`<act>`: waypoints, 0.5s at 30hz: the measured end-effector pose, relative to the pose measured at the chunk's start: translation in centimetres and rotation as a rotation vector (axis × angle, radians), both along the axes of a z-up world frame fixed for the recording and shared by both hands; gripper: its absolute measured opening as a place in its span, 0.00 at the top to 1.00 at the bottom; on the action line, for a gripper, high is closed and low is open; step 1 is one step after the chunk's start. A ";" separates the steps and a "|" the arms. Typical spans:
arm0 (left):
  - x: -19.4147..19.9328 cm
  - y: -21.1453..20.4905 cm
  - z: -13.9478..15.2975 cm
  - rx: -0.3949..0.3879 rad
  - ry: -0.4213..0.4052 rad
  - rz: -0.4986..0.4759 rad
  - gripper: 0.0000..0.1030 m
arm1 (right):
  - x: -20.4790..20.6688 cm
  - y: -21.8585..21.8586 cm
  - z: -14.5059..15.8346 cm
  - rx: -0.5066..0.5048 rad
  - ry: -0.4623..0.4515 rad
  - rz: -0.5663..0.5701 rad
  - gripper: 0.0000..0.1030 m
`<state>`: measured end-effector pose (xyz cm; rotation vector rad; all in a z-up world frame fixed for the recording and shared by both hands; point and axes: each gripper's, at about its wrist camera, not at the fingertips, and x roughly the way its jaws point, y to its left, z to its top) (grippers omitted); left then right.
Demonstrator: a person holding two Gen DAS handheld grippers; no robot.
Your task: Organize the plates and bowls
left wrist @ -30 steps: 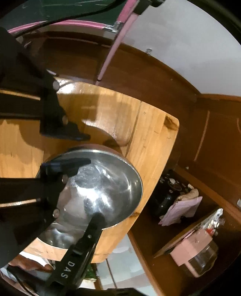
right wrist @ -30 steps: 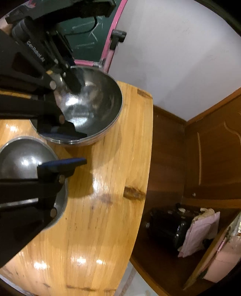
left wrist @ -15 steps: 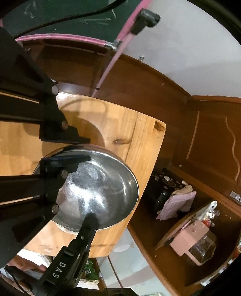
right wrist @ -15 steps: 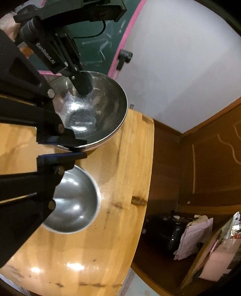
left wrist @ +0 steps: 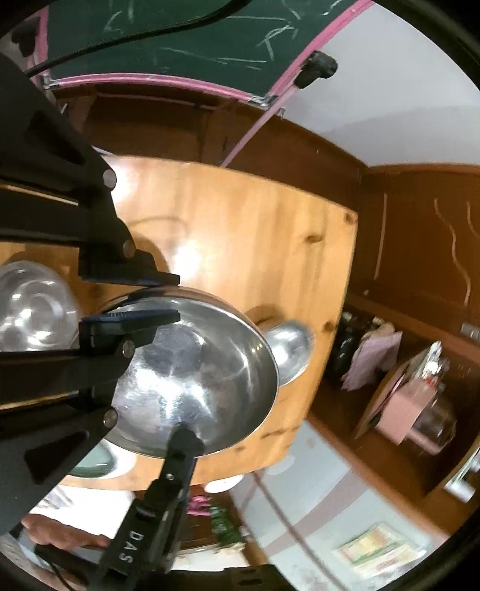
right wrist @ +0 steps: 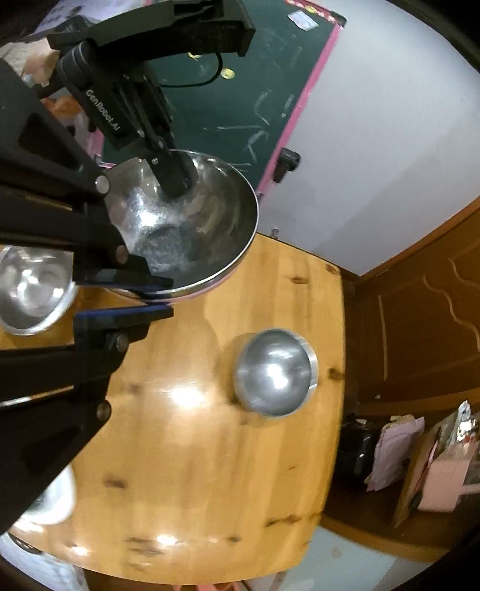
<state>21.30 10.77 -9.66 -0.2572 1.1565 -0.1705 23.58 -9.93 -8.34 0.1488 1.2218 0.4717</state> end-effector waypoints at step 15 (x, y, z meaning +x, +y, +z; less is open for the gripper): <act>-14.1 -3.9 -8.9 0.027 0.069 -0.060 0.88 | -13.4 -3.4 -9.7 0.041 0.086 -0.073 0.92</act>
